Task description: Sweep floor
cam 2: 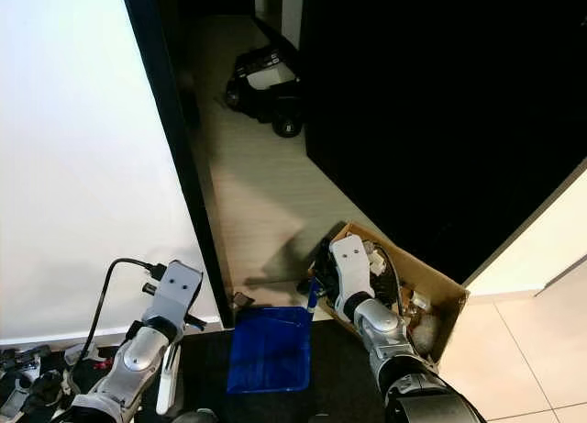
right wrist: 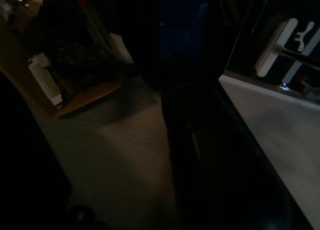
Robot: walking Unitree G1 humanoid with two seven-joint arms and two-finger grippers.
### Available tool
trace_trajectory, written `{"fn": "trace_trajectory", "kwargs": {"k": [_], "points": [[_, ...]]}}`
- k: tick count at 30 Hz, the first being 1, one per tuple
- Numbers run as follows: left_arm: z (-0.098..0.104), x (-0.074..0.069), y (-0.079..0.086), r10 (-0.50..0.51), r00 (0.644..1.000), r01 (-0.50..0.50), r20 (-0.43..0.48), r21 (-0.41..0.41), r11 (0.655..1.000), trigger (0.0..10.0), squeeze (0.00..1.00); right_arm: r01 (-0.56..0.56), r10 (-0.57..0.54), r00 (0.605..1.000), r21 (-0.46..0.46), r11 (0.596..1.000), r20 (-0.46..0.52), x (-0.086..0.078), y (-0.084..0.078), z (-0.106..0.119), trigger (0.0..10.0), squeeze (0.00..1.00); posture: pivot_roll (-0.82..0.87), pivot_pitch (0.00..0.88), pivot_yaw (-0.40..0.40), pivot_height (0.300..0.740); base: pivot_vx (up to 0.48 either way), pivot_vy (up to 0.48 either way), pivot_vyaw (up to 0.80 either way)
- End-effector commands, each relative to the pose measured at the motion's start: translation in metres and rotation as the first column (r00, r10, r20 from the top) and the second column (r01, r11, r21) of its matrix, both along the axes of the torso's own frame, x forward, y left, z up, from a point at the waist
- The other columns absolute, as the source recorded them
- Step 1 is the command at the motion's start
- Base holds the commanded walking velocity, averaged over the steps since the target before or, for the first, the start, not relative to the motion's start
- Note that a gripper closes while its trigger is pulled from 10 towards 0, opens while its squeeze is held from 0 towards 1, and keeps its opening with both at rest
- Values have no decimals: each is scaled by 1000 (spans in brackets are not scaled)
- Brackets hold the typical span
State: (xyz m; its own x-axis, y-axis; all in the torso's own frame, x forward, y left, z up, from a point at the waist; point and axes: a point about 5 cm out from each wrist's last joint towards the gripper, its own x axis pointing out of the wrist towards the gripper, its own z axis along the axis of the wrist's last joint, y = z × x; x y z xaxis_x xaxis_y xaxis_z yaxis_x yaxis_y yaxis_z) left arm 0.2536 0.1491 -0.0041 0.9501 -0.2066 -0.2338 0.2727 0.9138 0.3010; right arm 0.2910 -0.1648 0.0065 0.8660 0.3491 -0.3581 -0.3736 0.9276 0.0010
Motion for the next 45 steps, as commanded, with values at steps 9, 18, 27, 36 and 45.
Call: {"fn": "trace_trajectory", "kwargs": {"k": [9,18,27,36,45], "points": [[-7,-12,20,9,999,-12,-46,-53,999,10000,0,83,-77,994,77,994,-73,-10,-11,-11,10000,0,47,36,34,740,0,0,0],[32,-26,67,-61,992,59,107,26,998,10000,0,120,-115,991,80,989,-66,-11,-29,-9,10000,0,81,112,110,740,0,0,0],[70,-21,124,7,993,-5,116,-18,1000,10000,0,87,-81,994,92,992,-74,-22,-15,-18,10000,0,64,85,80,740,0,0,0],[26,-49,98,132,990,-138,-42,-231,963,10000,0,-16,23,998,120,993,-52,-31,10,-23,10000,0,54,95,7,740,0,0,0],[6,-72,84,150,985,-167,-86,-229,959,10000,0,-301,300,953,48,952,29,-19,20,-2,10000,0,73,83,-51,740,0,0,0]]}}
